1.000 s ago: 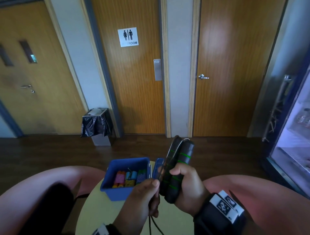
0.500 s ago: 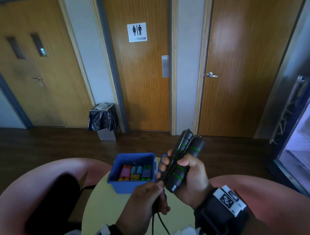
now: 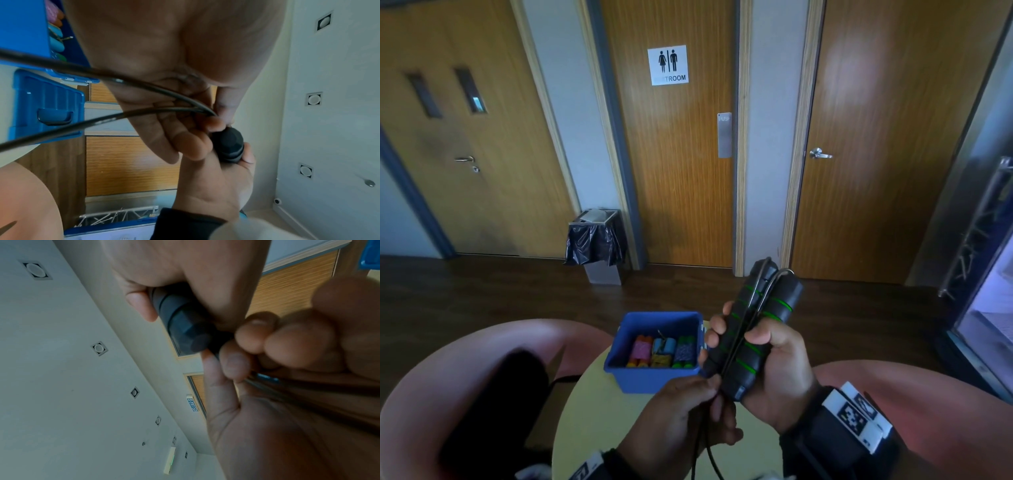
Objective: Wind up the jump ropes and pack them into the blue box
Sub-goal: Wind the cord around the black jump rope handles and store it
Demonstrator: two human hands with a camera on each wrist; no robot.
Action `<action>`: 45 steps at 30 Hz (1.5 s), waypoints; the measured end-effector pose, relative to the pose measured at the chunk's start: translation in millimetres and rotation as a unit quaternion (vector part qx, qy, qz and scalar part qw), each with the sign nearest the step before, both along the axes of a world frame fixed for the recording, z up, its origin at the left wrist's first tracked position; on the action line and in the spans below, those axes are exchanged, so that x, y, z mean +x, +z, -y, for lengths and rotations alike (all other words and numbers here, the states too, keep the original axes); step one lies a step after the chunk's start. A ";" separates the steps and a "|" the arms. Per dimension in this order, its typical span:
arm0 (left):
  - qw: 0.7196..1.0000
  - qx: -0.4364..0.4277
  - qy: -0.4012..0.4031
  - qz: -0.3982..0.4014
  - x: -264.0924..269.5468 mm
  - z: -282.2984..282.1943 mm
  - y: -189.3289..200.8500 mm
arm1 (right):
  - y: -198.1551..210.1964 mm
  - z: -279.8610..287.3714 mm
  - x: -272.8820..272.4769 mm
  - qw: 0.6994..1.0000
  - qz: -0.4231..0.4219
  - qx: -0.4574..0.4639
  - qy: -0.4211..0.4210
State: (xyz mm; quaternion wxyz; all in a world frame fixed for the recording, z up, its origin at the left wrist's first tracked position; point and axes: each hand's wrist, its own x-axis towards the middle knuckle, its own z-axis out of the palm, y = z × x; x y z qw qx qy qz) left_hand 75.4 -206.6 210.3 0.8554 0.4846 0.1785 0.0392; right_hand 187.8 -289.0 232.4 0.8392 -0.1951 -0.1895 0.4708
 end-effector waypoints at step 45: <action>0.872 0.482 0.068 0.048 30.7 5.6 -13.7 | -7.5 2.3 -4.9 0.911 0.177 -0.341 -0.150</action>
